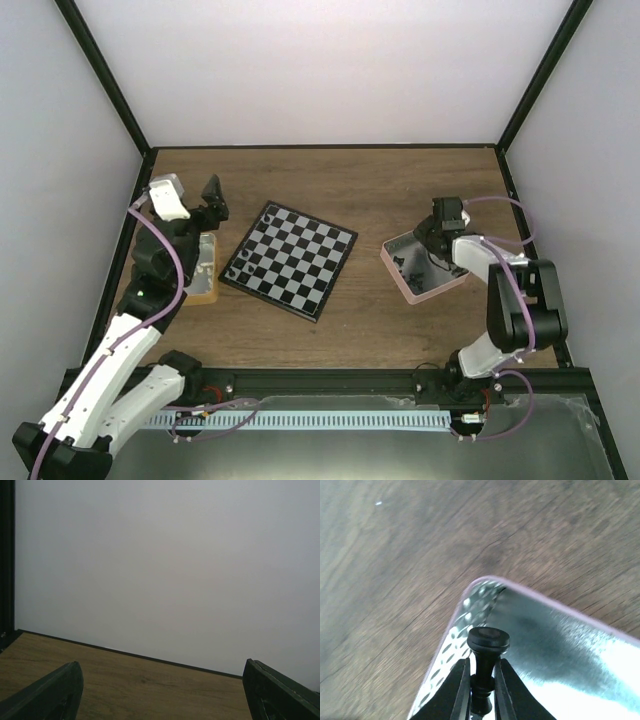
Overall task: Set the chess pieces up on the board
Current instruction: Pick up the chess piece from the storage box, then place the chess piece on the chessboard.
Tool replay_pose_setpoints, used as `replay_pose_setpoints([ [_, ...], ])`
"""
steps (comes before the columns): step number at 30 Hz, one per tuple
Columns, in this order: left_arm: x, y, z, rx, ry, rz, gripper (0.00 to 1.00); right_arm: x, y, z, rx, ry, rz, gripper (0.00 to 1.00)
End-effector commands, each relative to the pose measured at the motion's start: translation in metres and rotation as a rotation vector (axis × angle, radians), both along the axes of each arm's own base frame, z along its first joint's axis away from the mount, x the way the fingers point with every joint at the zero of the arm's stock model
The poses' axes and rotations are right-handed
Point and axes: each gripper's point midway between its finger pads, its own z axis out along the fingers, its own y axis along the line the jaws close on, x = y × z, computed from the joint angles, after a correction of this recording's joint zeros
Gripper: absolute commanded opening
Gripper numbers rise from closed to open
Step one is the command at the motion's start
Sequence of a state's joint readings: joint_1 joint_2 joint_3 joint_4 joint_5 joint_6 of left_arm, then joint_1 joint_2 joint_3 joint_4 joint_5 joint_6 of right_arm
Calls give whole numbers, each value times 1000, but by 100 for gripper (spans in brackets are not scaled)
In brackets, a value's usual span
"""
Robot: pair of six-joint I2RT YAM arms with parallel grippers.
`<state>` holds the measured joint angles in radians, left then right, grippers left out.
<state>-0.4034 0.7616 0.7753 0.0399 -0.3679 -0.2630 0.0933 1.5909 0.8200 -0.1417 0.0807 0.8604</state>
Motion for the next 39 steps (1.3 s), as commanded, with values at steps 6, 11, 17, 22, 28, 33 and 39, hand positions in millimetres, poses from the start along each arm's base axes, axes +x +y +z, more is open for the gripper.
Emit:
replay_pose_setpoints([
  [6,12,-43,-20,-116,73,-217,89,-21,82,65,171,-182,421,5],
  [11,12,-97,-30,-243,160,-504,89,-40,162,110,229,-339,807,5],
  [17,8,-153,-61,-327,354,-805,89,-74,239,150,304,-510,1146,6],
  [22,1,-179,-91,-369,518,-958,85,-102,276,173,370,-614,1357,6],
  [28,-14,-200,-109,-462,664,-1122,76,-119,291,190,391,-682,1481,6],
  [33,-21,-208,-116,-495,723,-1200,72,-127,299,199,394,-719,1544,6],
  [39,-29,-215,-123,-516,768,-1251,59,-123,310,194,392,-692,1566,7],
])
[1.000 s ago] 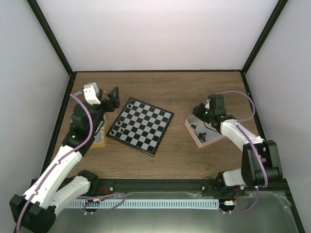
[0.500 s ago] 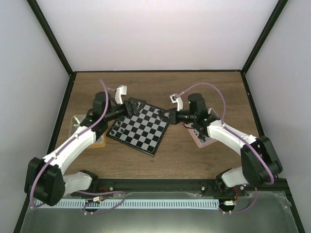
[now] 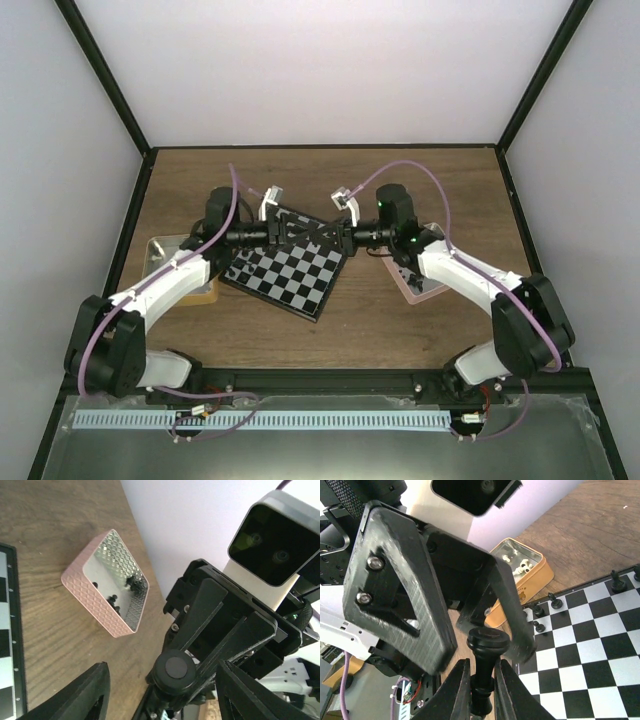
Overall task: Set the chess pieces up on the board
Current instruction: Place the chess piece on the chessboard.
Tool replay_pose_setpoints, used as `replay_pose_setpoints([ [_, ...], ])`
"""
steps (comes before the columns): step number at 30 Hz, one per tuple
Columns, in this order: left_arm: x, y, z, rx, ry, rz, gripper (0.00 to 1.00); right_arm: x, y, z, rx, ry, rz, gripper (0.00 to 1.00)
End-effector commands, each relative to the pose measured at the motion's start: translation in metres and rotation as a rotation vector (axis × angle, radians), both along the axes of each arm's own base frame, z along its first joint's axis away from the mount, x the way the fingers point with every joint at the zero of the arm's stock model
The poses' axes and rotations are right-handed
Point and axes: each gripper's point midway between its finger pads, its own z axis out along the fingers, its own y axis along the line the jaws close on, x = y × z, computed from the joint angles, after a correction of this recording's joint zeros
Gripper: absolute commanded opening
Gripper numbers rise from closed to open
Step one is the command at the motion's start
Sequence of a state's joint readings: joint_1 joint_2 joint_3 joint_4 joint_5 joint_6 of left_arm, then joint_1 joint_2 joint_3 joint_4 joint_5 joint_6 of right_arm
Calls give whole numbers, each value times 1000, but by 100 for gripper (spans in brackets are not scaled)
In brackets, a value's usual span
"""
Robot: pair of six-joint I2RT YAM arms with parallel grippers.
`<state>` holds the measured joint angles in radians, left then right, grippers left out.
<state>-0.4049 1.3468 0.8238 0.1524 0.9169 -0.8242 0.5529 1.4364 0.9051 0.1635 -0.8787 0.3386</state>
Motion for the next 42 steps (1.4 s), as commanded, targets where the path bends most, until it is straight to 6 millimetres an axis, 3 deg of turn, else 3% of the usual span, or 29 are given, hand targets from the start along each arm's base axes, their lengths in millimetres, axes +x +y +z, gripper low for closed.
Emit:
replay_pose_setpoints([
  [1,-8,-8,12,-47,-14,-76,56,1,13,14,14,-49,50,7],
  [6,-8,-7,11,-40,-18,-74,27,2,16,13,5,-44,40,7],
  [9,-7,-6,9,-31,-20,-63,18,3,15,13,0,-38,24,9],
  [14,-1,-4,17,-30,-45,-18,12,-2,13,13,20,4,22,28],
  [16,3,-3,23,-40,-51,14,12,-8,11,15,54,24,23,40],
  [19,8,-1,31,-72,-37,58,12,-6,4,20,115,52,-60,51],
  [23,15,3,37,-150,73,142,13,8,-4,23,194,155,-213,54],
  [34,22,13,41,-328,280,264,13,30,11,33,317,274,-342,53],
  [42,25,16,30,-330,320,304,13,34,18,32,321,317,-329,30],
])
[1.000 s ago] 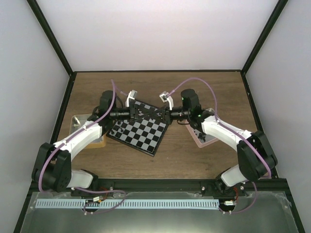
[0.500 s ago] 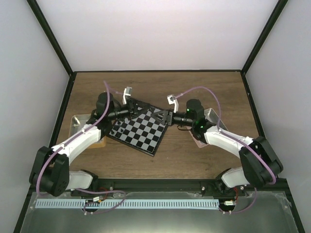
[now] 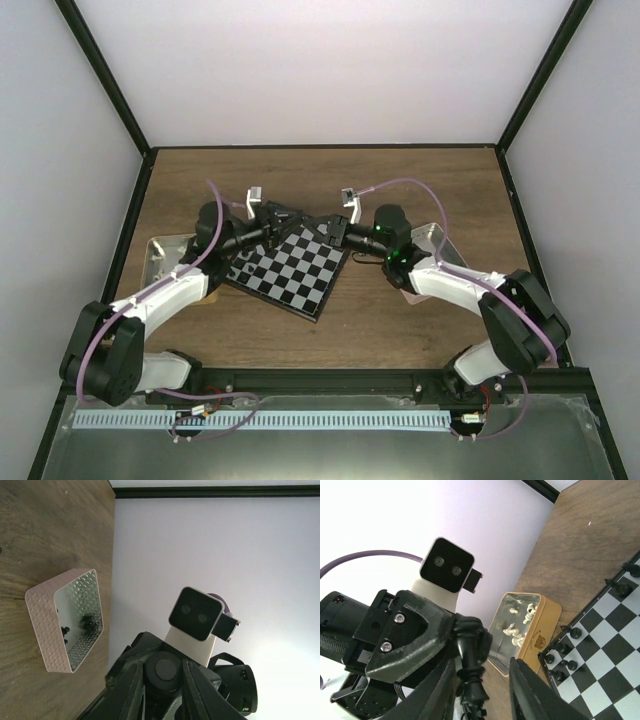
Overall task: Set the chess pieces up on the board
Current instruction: Place the chess piece on the chessboard.
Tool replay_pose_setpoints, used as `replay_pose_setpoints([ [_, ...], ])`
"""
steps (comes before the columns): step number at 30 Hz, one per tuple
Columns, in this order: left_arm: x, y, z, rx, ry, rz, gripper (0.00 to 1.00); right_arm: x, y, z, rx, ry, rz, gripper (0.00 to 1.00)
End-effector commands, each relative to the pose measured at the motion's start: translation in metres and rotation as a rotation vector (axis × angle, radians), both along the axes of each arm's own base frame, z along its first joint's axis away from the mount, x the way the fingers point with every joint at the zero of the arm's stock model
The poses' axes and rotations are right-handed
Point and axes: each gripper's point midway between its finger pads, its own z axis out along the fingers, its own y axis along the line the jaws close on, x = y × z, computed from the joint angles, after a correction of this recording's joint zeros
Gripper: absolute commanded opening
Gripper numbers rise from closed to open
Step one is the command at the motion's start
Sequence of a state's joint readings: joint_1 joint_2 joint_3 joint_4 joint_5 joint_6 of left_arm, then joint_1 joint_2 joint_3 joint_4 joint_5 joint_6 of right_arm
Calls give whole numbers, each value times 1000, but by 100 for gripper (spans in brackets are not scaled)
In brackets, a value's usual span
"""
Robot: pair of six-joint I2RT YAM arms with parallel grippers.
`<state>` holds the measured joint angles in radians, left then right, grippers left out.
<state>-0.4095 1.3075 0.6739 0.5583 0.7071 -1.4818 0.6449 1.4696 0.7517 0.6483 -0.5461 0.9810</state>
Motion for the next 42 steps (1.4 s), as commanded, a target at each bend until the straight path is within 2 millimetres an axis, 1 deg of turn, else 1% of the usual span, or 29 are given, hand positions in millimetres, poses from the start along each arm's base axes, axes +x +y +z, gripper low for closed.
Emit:
replay_pose_setpoints([
  [1,-1,2,9,-38,-11,22,13,6,5,24,56,-25,-16,26],
  [5,0,4,5,-34,-4,31,13,5,6,24,55,-16,-8,11],
  [7,0,4,7,-25,-34,31,16,5,7,24,49,-7,-1,4],
  [9,2,5,10,16,-75,43,26,5,8,22,21,13,2,2],
  [10,3,6,6,57,-86,52,36,7,9,16,-14,44,-1,1],
  [11,4,10,-1,110,-82,64,41,8,9,12,-52,66,-3,1],
  [13,7,21,-14,248,-108,114,48,10,7,-9,-173,144,-10,1],
  [15,12,40,-24,416,-168,185,54,8,1,-38,-308,229,-19,1],
  [16,13,51,-26,493,-186,228,57,7,-4,-53,-379,259,-19,1],
  [17,18,68,-28,582,-206,298,59,3,-9,-71,-451,304,-12,1],
  [18,19,80,-29,653,-224,338,60,-3,-13,-85,-503,327,2,1],
  [20,19,101,-27,775,-260,405,63,-12,-22,-106,-586,347,29,1],
  [22,18,118,-20,868,-301,458,64,-17,-31,-122,-669,363,36,1],
  [24,17,131,-10,936,-337,498,67,-20,-37,-133,-745,376,48,1],
  [26,16,139,-3,981,-367,523,68,-23,-39,-142,-817,392,65,1],
  [28,15,144,1,1008,-388,539,68,-25,-40,-149,-881,398,79,2],
  [31,15,145,0,1027,-399,536,69,-28,-37,-158,-941,408,117,3],
  [37,15,136,-10,1024,-415,473,69,-30,-40,-171,-1035,461,166,5],
  [39,15,133,-13,1022,-421,457,69,-31,-43,-176,-1067,473,177,7],
  [42,16,130,-18,1025,-419,440,69,-30,-42,-177,-1083,477,195,11],
])
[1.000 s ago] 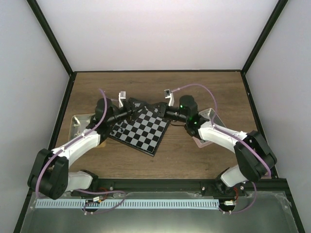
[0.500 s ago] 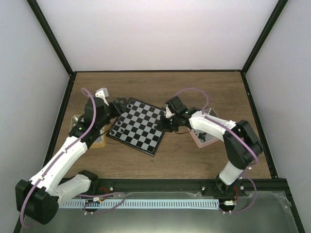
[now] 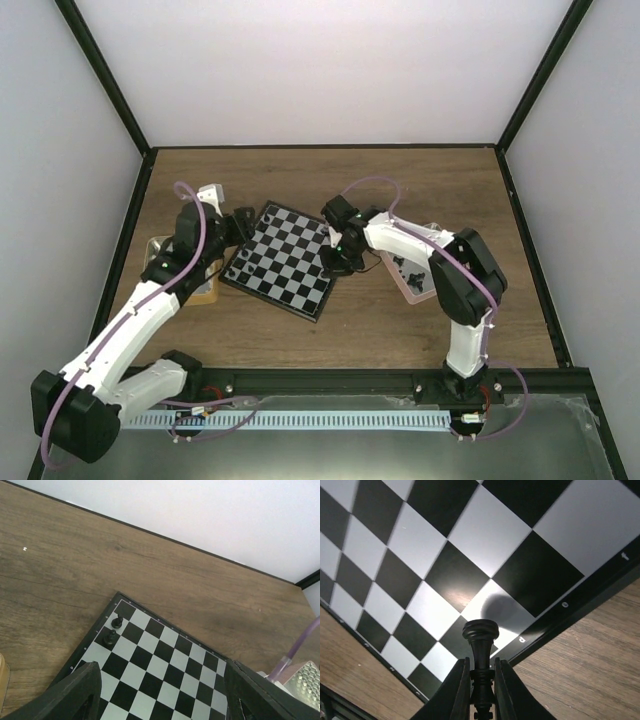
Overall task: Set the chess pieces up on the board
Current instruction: Place the chess piece on the chessboard.
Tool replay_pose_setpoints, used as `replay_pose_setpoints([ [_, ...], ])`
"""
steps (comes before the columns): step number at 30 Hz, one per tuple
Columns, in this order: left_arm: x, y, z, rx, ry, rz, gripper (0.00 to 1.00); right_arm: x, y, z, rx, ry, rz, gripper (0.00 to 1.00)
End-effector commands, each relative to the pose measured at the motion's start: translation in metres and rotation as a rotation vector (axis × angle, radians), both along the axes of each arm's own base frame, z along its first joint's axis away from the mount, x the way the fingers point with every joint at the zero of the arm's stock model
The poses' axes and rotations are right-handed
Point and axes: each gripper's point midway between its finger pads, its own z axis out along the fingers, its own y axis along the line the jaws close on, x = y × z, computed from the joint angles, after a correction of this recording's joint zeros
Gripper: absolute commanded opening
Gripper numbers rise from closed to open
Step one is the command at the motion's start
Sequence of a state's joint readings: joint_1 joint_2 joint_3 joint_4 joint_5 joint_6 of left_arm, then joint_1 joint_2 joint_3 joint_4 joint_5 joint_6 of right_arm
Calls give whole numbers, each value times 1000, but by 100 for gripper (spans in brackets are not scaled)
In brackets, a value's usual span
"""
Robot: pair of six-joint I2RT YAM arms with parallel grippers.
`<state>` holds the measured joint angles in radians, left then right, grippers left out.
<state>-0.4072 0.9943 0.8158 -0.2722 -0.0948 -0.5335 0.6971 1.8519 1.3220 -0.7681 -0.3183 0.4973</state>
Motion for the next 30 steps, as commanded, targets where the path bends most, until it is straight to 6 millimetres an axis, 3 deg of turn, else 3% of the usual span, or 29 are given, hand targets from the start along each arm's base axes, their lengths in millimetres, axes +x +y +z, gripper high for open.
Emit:
replay_pose_setpoints([
  [1,1,-4,-7,25,3,-38,69,-4,-4,2,-58,22,45,12],
  [8,2,-23,-16,7,31,-134,70,4,13,13,11,11,44,24],
  [16,-1,-46,-22,-28,58,-252,71,10,31,28,119,-3,21,25],
  [19,-7,-62,-23,-50,60,-346,72,23,25,38,101,-80,-30,26],
  [22,-16,-80,-31,-31,74,-427,75,46,15,64,125,-221,-136,28],
  [26,-32,-110,-47,15,105,-532,77,74,-15,92,143,-348,-327,30],
  [30,-48,-137,-72,93,173,-597,77,83,-43,102,163,-406,-454,31],
])
